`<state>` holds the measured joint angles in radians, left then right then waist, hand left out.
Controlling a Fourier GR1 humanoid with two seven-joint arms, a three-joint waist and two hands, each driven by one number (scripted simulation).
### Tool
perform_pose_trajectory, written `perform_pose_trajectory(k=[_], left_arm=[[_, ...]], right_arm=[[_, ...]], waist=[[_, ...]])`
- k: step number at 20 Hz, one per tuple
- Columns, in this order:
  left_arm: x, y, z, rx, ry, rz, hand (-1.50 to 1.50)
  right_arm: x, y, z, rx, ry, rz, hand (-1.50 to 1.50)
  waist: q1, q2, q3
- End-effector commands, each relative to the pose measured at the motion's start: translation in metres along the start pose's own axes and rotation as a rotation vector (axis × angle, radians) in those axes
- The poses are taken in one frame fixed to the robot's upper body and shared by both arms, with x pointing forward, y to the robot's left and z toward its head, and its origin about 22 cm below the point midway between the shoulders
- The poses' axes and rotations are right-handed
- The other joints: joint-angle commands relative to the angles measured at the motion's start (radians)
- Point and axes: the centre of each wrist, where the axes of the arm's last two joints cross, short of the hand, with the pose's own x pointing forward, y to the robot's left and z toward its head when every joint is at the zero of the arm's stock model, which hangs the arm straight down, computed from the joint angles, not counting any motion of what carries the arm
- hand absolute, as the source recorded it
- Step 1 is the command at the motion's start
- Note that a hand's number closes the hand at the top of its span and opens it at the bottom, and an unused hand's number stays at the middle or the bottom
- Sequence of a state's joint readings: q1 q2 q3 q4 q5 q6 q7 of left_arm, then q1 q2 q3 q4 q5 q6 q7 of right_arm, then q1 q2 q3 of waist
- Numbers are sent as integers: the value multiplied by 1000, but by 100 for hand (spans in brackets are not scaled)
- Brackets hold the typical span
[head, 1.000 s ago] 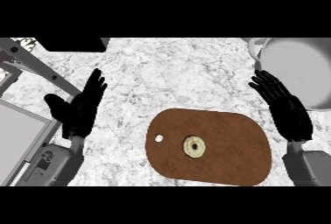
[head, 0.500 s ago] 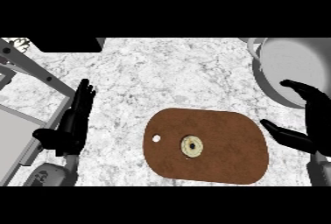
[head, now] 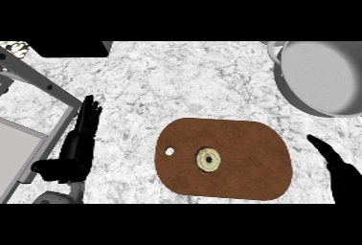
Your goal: Pick the cupcake from the cutting board and place it in the pot
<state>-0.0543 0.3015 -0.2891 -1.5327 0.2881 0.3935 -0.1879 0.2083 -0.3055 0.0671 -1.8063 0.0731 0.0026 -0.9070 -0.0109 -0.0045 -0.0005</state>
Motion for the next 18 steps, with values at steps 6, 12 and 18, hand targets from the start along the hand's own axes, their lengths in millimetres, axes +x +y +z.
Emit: perform_pose_trajectory(k=[6, 12, 18], left_arm=[[7, -16, 1, -14, -19, 3, 0], [-1, -2, 1, -6, -9, 9, 0], [-1, 11, -7, 7, 9, 19, 0]], right_arm=[[29, -15, 2, 472, 269, 337, -150], [49, 40, -20, 576, 386, 427, -150], [49, 87, -25, 598, 433, 386, -150]], waist=[[9, 4, -2], [16, 5, -1], [10, 4, 0]])
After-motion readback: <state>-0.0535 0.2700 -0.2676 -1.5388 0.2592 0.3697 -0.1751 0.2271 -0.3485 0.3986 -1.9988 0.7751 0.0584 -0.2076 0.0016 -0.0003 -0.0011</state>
